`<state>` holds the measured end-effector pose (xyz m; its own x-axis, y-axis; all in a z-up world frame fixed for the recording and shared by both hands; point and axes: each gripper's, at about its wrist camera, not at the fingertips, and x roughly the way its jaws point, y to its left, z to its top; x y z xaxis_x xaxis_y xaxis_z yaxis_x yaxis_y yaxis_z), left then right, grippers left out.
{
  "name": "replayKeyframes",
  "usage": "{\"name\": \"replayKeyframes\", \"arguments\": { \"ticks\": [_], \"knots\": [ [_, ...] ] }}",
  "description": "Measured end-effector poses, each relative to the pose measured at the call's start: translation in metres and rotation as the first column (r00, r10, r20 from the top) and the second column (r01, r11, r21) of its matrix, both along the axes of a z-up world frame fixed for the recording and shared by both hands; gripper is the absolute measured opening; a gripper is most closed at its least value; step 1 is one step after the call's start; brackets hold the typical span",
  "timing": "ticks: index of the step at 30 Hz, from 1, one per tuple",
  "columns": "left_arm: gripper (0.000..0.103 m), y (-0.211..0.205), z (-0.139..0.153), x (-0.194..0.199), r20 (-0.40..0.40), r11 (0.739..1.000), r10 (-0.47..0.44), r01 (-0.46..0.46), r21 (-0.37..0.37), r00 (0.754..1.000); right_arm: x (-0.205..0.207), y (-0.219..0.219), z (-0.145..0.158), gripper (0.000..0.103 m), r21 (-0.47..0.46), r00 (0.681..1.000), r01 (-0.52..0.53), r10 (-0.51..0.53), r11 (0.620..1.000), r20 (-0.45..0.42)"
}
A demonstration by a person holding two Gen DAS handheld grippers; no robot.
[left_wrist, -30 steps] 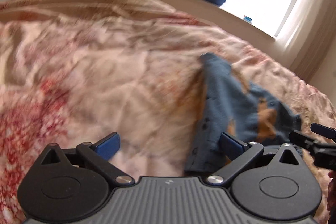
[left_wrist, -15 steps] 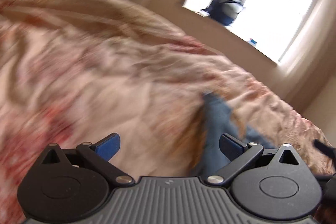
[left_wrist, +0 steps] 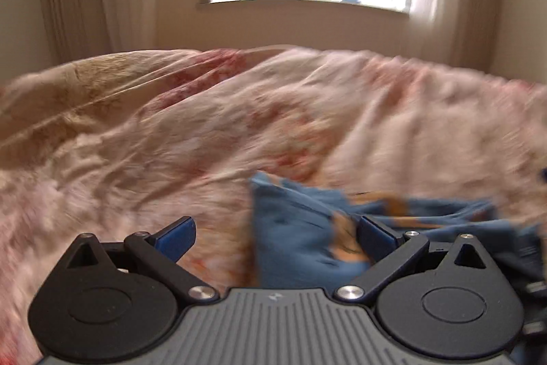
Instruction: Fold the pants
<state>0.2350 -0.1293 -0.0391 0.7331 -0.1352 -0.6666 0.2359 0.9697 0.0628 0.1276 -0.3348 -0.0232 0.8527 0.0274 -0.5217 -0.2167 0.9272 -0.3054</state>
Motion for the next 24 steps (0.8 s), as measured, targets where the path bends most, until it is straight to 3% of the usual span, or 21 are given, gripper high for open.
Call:
{"name": "replayKeyframes", "arguments": {
  "ticks": [5,7,10,13,16,19,21,24],
  "knots": [
    [0.103,0.02,-0.012,0.007,0.002,0.996,-0.013,0.013,-0.087,1.0,-0.001,-0.022,-0.005,0.102,0.12,0.999,0.013,-0.007,0.993,-0.049],
    [0.103,0.025,-0.004,0.001,0.005,0.994,0.008,-0.007,-0.109,1.0,-0.008,-0.021,0.007,0.102,0.146,0.998,0.043,-0.037,0.988,-0.042],
    [0.103,0.035,0.017,-0.022,0.016,0.979,0.03,-0.027,-0.203,0.999,-0.027,-0.015,0.027,0.102,0.209,1.0,0.008,-0.005,0.978,-0.018],
    [0.103,0.042,0.029,-0.057,0.002,0.955,-0.04,0.039,-0.293,0.999,-0.047,-0.003,0.035,0.102,0.259,0.999,-0.025,0.03,0.966,-0.017],
    [0.103,0.039,0.017,-0.089,-0.003,0.96,-0.067,0.064,-0.273,0.998,-0.059,0.01,0.019,0.102,0.225,0.997,-0.028,0.045,0.974,-0.07],
    [0.103,0.031,-0.015,-0.102,-0.05,0.985,-0.061,0.052,-0.164,0.997,-0.066,0.013,-0.009,0.102,0.169,0.987,0.036,-0.009,0.985,-0.161],
    [0.103,0.038,-0.018,-0.111,-0.009,0.979,-0.046,0.044,-0.197,0.999,-0.068,0.003,-0.013,0.102,0.232,0.982,0.074,-0.03,0.97,-0.185],
    [0.103,0.047,-0.008,-0.111,-0.054,0.975,-0.039,0.026,-0.219,0.998,-0.073,-0.005,0.002,0.102,0.256,0.984,0.092,-0.048,0.962,-0.172]
  ]
}}
